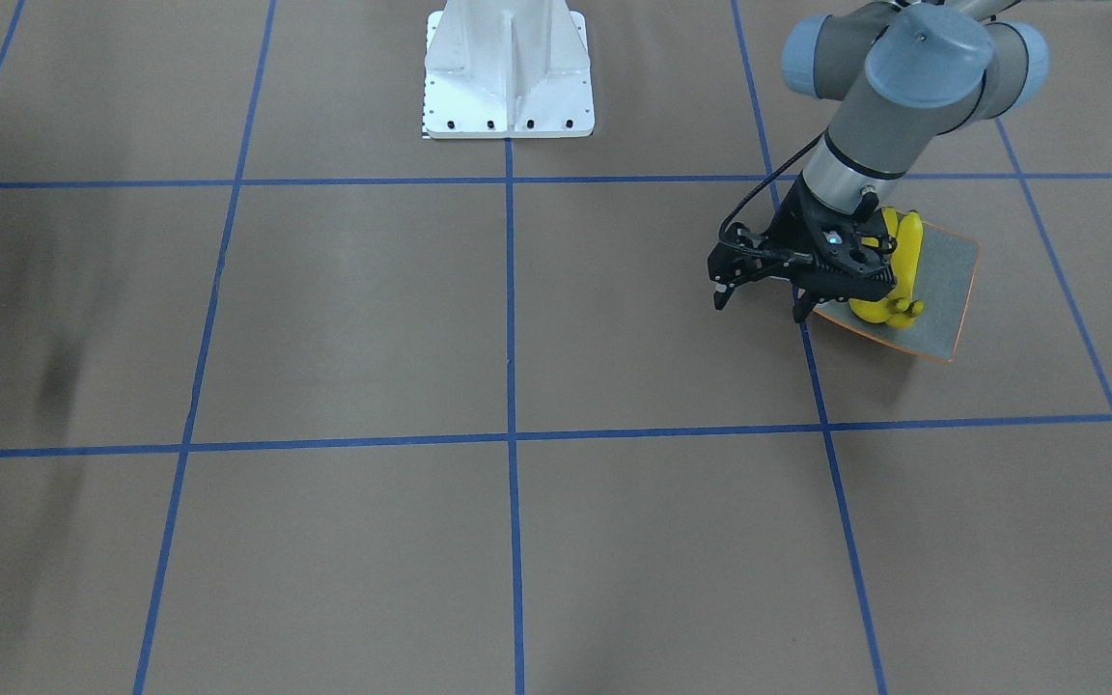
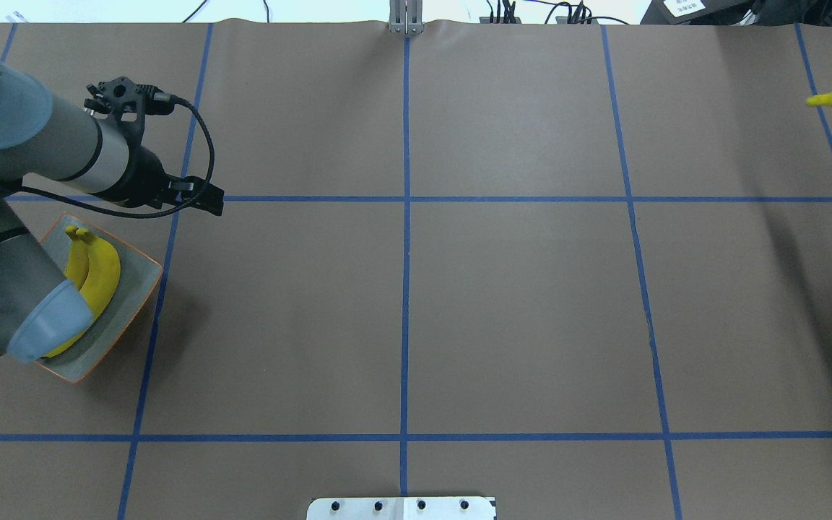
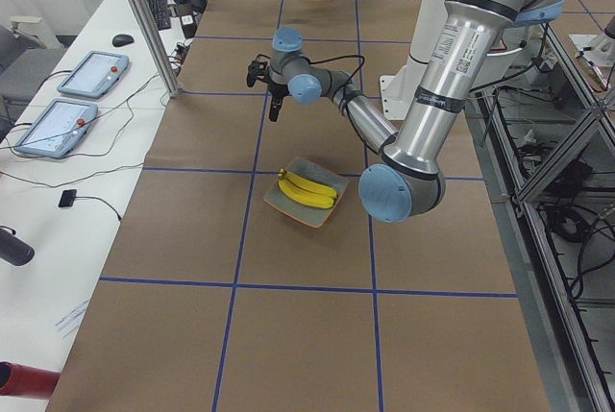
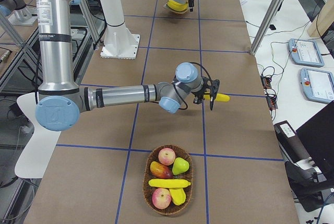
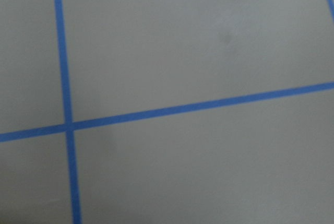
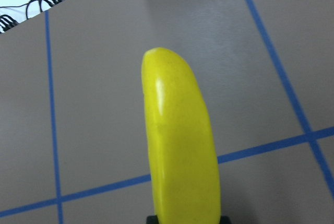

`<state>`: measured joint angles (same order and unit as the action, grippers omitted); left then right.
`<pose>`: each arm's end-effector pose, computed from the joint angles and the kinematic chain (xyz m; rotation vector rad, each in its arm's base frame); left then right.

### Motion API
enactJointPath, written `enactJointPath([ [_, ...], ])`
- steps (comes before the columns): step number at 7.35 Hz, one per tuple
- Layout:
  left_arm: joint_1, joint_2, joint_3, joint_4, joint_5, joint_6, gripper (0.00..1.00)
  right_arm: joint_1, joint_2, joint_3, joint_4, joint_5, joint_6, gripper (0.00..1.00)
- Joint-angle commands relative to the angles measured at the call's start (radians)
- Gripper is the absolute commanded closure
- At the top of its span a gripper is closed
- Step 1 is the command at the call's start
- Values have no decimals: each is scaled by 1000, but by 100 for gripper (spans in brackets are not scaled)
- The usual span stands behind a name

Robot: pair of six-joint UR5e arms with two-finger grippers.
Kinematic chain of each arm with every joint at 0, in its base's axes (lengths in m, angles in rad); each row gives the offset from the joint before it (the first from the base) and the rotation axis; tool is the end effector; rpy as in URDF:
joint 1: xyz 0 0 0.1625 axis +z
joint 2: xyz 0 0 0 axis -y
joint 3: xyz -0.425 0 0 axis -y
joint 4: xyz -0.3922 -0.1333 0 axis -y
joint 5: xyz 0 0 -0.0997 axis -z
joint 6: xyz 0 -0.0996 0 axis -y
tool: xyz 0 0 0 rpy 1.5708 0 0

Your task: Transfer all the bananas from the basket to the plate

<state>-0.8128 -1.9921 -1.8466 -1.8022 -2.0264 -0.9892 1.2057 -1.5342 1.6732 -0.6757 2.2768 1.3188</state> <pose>0.3515 -0.5015 0.2723 0.2613 0.9682 -0.0001 -0.1215 -0.5103 0.4859 0.1816 -1.1701 0.4768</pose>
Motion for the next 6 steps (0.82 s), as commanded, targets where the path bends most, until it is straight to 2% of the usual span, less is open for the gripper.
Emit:
enactJointPath([
  [1,1,-50,10,-43,-1,-110,1,-167,100,77,2,-110,288,100],
  [3,4,-60,73,-252,-2,-274,1,-297,208,106,5,-199,455,100],
  [4,6,-62,87,-306,-2,-301,1,-372,245,126,5,-291,509,100],
  [5,6,-89,96,-310,-2,-322,1,-450,255,158,5,-375,522,100],
  [6,6,-123,109,-310,-2,-351,1,-501,278,178,10,-414,524,100],
])
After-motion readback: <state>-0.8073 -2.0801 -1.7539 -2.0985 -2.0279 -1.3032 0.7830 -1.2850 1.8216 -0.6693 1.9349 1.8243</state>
